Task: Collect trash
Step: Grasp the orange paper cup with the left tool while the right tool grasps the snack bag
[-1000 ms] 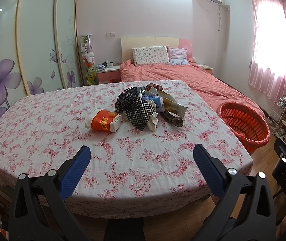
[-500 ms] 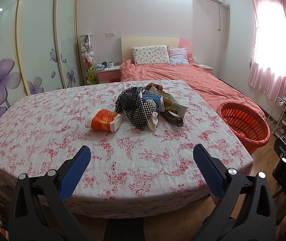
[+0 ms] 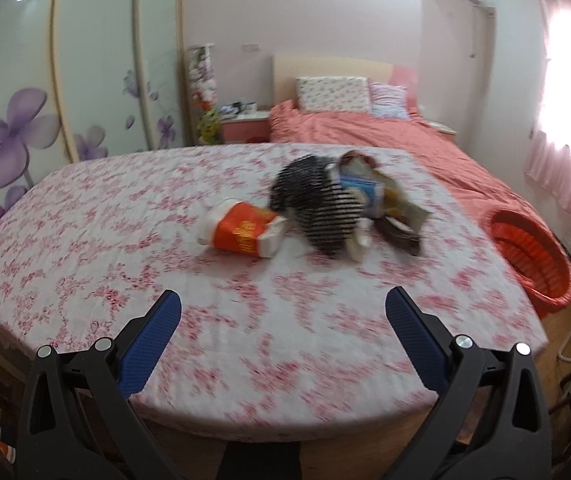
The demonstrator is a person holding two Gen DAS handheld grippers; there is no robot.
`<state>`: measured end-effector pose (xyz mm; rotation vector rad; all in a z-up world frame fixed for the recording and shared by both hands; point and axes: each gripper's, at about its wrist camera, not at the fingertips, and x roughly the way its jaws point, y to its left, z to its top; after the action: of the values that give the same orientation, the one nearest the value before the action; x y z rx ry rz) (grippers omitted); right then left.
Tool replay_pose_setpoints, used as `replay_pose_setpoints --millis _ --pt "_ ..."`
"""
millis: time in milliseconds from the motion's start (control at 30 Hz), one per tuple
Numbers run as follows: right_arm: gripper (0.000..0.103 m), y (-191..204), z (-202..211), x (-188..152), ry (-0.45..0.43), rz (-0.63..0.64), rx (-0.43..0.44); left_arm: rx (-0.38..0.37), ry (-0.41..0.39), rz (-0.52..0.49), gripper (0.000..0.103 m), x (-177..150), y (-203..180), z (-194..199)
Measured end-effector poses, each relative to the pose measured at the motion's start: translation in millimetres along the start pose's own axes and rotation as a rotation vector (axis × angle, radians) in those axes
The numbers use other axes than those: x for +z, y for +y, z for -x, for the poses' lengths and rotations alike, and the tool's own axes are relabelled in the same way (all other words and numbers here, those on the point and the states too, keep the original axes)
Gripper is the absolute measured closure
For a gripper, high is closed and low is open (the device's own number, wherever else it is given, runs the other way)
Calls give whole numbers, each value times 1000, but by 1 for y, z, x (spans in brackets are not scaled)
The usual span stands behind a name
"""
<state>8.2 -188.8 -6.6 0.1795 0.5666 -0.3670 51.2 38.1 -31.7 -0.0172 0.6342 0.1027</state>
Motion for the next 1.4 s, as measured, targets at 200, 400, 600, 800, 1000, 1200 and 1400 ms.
replay_pose_setpoints --millis 200,400,600,800,1000,1200,1400 --pt "4 36 -51 7 32 62 88 66 53 46 2 17 27 -52" --pt "10 72 -107 23 78 100 187 62 121 77 2 31 33 -96" --pt "28 101 -165 39 172 98 278 72 141 31 2 37 28 -120" --pt "36 131 -207 47 240 130 341 89 177 -9 2 38 32 -140" --pt "35 148 -233 53 280 155 378 113 205 -26 2 39 50 -154" --pt "63 157 -244 53 334 185 414 128 214 2 2 40 86 -158" --pt "71 154 -237 50 325 183 428 28 192 120 2 49 100 -150"
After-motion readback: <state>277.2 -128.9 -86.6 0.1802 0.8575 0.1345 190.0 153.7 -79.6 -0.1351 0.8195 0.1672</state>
